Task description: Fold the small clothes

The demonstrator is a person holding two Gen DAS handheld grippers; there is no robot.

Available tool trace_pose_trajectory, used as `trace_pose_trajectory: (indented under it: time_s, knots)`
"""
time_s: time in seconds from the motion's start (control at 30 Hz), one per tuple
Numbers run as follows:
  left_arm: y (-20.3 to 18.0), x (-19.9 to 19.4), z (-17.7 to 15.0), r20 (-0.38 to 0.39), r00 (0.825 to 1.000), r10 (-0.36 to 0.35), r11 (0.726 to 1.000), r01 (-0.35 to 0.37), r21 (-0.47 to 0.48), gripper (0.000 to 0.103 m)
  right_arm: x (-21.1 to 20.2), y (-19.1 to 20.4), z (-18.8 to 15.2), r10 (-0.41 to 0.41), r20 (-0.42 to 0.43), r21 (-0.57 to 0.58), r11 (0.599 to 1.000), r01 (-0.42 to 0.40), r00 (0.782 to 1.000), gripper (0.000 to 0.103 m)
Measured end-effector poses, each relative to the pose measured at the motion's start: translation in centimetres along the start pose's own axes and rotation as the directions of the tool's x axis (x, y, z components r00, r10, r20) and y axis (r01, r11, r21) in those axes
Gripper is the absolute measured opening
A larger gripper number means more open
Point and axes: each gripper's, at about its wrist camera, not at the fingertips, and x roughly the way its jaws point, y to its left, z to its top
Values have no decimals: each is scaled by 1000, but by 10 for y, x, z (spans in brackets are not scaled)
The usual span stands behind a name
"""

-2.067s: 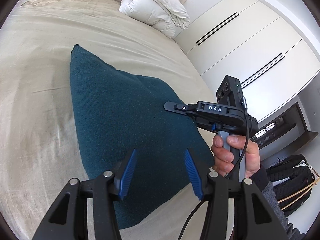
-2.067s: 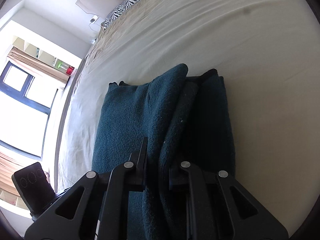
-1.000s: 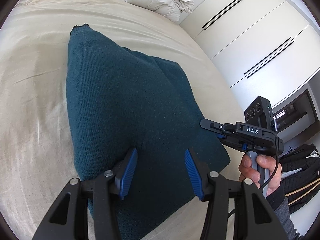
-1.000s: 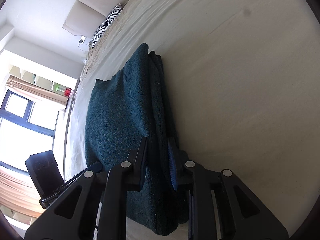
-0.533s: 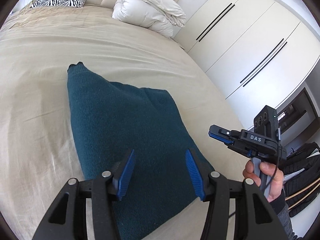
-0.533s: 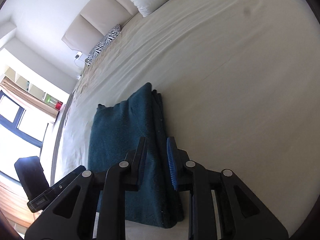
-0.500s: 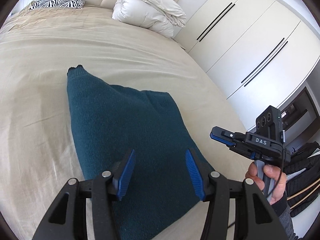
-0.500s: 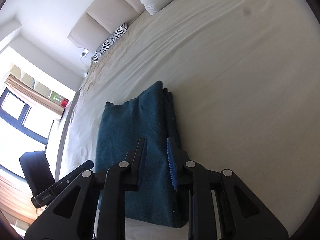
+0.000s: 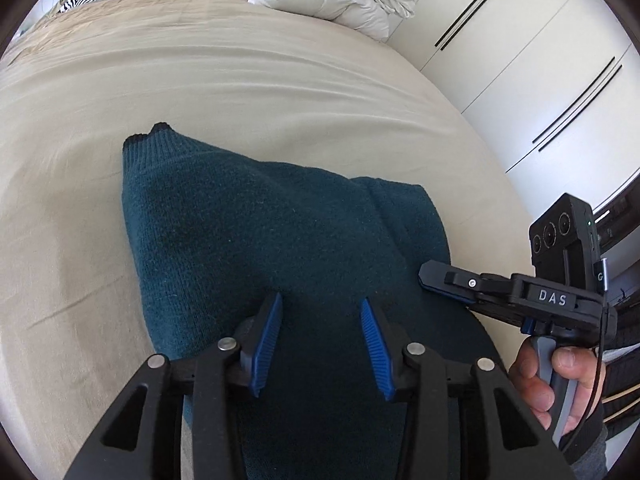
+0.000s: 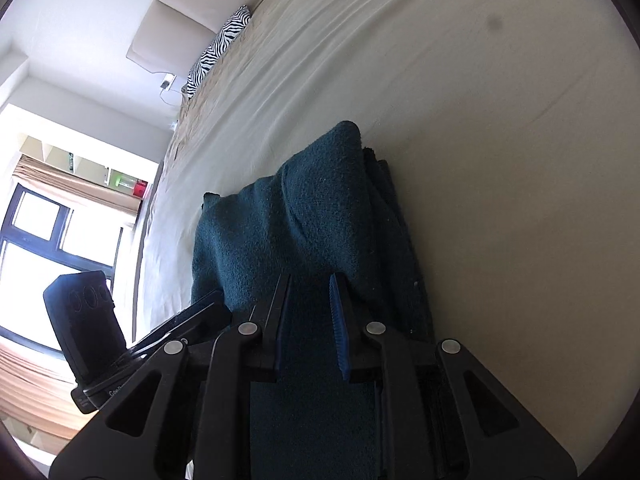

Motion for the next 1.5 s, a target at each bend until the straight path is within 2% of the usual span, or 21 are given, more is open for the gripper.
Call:
trace_pose_trajectory:
  time_s: [0.13, 0.2, 0.33, 0.4, 0.47, 0.5, 0.63, 0.8, 0.87, 0.93, 1.03, 1.1, 1.13, 1.17, 1.2, 1.27, 1.33, 1.43, 1.5]
  knots:
    - [1, 3, 5, -17, 1000, -4, 1000, 4, -26, 44, 5, -3, 3, -16, -1, -1, 1000, 16, 1000, 13]
    - [-7, -7, 5, -13, 1000, 19, 1000, -19, -8, 43, -4, 6, 2, -31, 13, -4, 1000, 31, 999, 18]
    - [-21, -34, -12, 15, 1000, -3, 1000, 3, 16, 43, -36, 29, -27, 59, 20, -78, 995, -57, 998, 18]
    - [-25, -32, -23, 13, 1000, 27, 999, -28, 41, 43, -38, 29, -39, 56, -5, -100, 993, -56, 998, 18]
    - [-22, -22, -31, 6, 999, 48, 997, -49, 54, 43, -28, 19, -45, -15, -38, -97, 995, 11, 999, 18]
    - [-22, -19, -32, 6, 999, 49, 997, -50, 53, 43, -22, 9, -47, -21, -47, -80, 997, 18, 999, 18]
    - [-31, -14, -33, 14, 995, 97, 990, -98, 99, 43, -20, -14, -54, 79, -8, -45, 996, -79, 997, 16]
    - [-33, -38, -41, 35, 993, 115, 990, -117, 79, 44, -46, -2, -72, 111, 8, -70, 992, -110, 994, 18]
    - [-36, -47, -51, 51, 992, 118, 990, -122, 75, 44, -52, -3, -85, 97, -8, -89, 991, -97, 995, 18]
    - [-38, -38, -59, 37, 990, 139, 985, -142, 102, 44, -46, -12, -93, 60, -28, -93, 994, -62, 998, 18]
    - [-43, -32, -62, 47, 984, 173, 974, -178, 140, 46, -51, -18, -95, 78, -22, -54, 995, -79, 997, 18]
    - [-45, -39, -60, 53, 982, 181, 971, -187, 146, 47, -66, -7, -92, 79, 9, -94, 993, -78, 997, 25]
    - [-47, -44, -60, 60, 982, 181, 971, -188, 150, 52, -74, -2, -90, 81, 32, -116, 990, -76, 996, 37]
    - [-51, -48, -61, 72, 981, 182, 970, -191, 152, 59, -81, 1, -86, 74, 54, -125, 990, -67, 996, 63]
    - [-54, -55, -61, 91, 978, 189, 967, -201, 154, 64, -87, 2, -82, 67, 80, -121, 991, -57, 995, 74]
    - [-60, -71, -63, 154, 965, 213, 956, -238, 170, 81, -101, 0, -71, 68, 118, -116, 992, -55, 991, 77]
    - [-64, -84, -64, 199, 951, 235, 942, -274, 193, 84, -101, -3, -62, 62, 119, -108, 993, -49, 991, 77]
    - [-57, -87, -61, 196, 944, 266, 931, -305, 202, 84, -89, -11, -48, 39, 74, -85, 996, -33, 996, 77]
    - [-44, -84, -58, 178, 939, 293, 930, -323, 173, 84, -76, -17, -38, 18, 45, -51, 999, -15, 999, 77]
